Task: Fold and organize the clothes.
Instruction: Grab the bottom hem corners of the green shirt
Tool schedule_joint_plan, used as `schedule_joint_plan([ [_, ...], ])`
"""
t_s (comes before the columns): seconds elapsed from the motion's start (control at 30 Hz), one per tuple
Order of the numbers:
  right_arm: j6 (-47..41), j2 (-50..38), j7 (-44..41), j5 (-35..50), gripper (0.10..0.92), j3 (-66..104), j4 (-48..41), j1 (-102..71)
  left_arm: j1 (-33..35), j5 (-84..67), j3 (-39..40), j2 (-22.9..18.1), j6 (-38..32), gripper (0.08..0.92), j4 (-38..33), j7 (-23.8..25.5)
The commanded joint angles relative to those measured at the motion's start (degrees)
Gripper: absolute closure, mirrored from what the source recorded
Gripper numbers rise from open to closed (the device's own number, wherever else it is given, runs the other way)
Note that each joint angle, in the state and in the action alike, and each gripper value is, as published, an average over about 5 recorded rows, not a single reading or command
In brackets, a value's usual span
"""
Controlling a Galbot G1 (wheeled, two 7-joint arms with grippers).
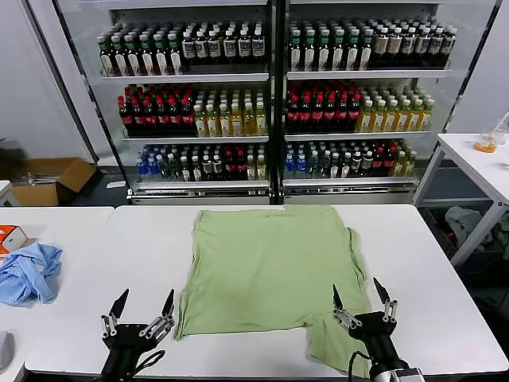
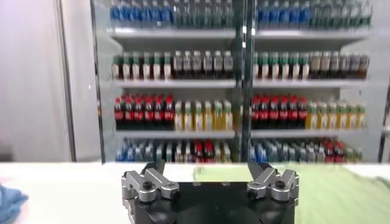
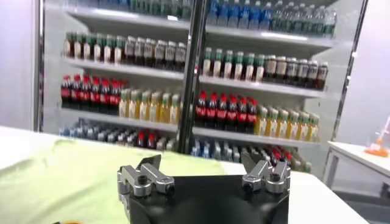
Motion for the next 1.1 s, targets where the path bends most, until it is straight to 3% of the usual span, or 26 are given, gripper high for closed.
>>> schedule_joint_plan([
  [0.03,-6.8,-1.7,0.4,0.9,0.203,0.7,0.8,-5.1,-0.5,0.6,0.0,1.9,9.5,0.177,1.1,-0.1],
  [0.53,-14.3,-1.3,2.8,2.2,0.203,0.8,0.2,-8.2,-5.4,0.2,3.8,3.1,10.7,0.177,5.9,-0.1],
  [1.1,-15.7,0.7,2.4,6.2,0.203,-1.7,-1.7,-5.2,-12.0,-2.6,6.1,3.3,10.7,0.177,13.6,-1.7],
])
